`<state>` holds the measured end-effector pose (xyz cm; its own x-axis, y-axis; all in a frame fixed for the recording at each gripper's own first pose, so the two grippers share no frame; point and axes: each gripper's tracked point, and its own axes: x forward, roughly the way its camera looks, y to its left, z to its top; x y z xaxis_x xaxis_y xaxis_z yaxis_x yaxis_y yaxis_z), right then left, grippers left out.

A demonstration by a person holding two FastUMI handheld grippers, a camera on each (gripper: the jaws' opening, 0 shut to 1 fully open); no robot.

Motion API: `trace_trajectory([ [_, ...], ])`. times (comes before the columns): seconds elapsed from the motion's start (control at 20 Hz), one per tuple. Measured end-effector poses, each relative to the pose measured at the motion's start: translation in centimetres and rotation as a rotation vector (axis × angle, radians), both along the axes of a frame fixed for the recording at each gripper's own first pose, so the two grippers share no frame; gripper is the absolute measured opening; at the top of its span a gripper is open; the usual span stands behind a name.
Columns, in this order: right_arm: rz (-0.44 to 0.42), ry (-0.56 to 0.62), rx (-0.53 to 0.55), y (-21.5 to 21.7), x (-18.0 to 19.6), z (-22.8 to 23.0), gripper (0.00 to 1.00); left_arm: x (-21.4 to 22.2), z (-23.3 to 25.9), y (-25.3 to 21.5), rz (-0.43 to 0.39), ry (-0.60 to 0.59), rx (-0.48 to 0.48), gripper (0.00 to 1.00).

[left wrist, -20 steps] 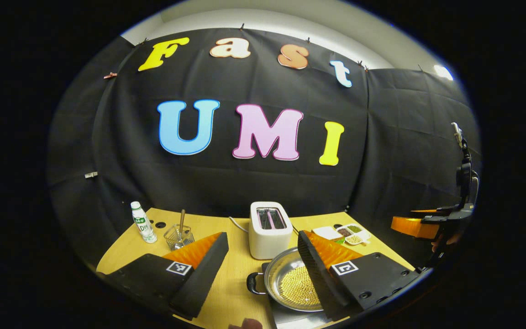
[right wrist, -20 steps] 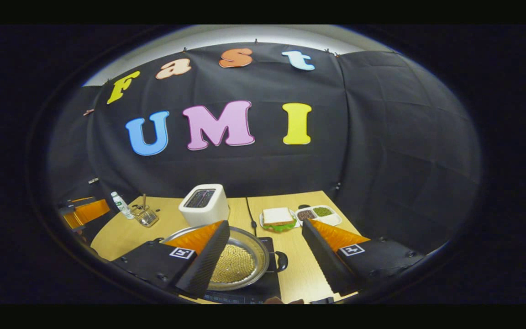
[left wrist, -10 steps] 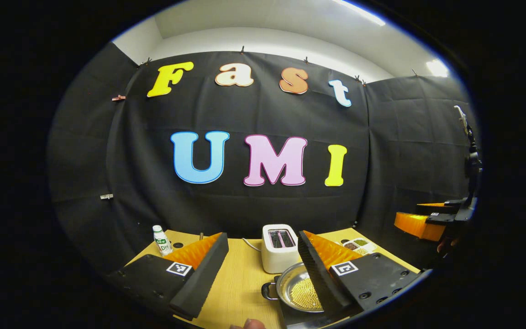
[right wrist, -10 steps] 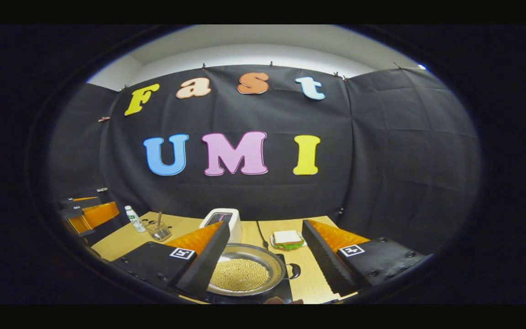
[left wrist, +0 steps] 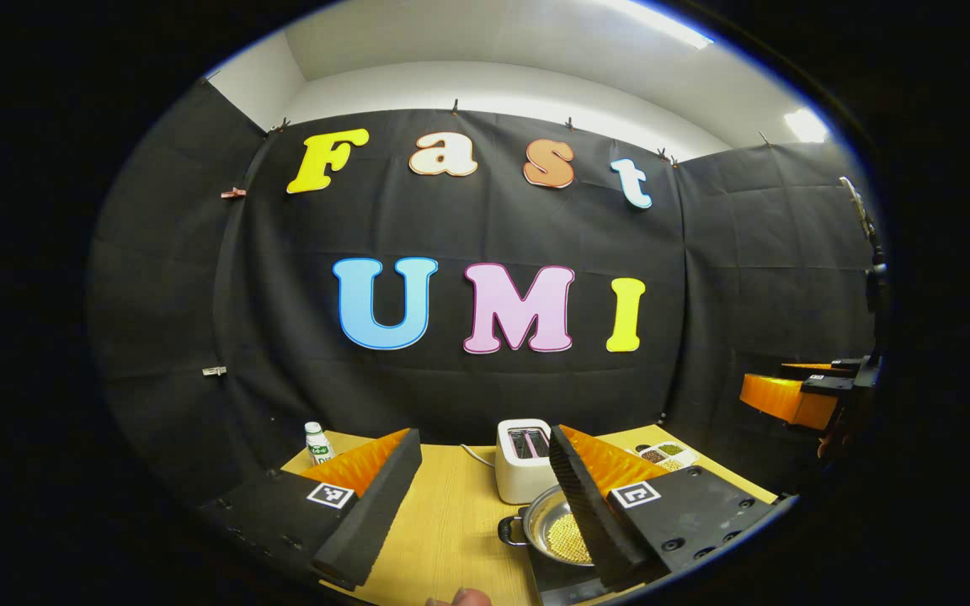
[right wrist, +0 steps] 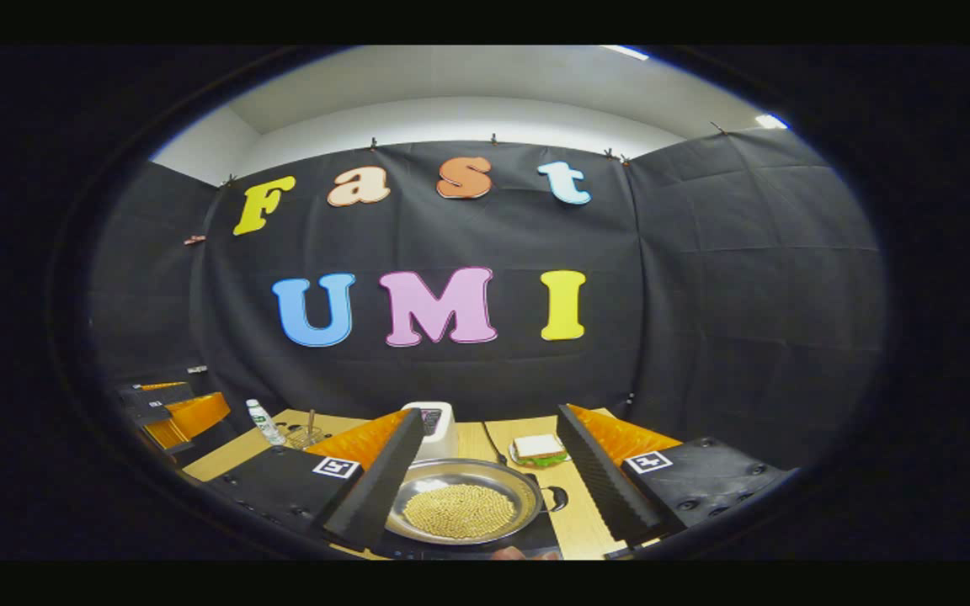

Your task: First push the handle of the pot to place it horizontally, then grasp the pot with both hands and set it on the induction cooktop.

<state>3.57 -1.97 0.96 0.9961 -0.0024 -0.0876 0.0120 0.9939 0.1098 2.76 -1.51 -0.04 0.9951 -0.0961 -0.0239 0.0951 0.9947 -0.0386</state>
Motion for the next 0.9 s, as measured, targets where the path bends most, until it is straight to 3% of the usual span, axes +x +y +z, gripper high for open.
trace_trajectory([
  [0.9, 0.009, 0.007, -0.022, 0.71, -0.83, -0.12, 0.98, -0.84, -0.02, 0.26, -0.014, 0.005, 0.028, 0.95],
])
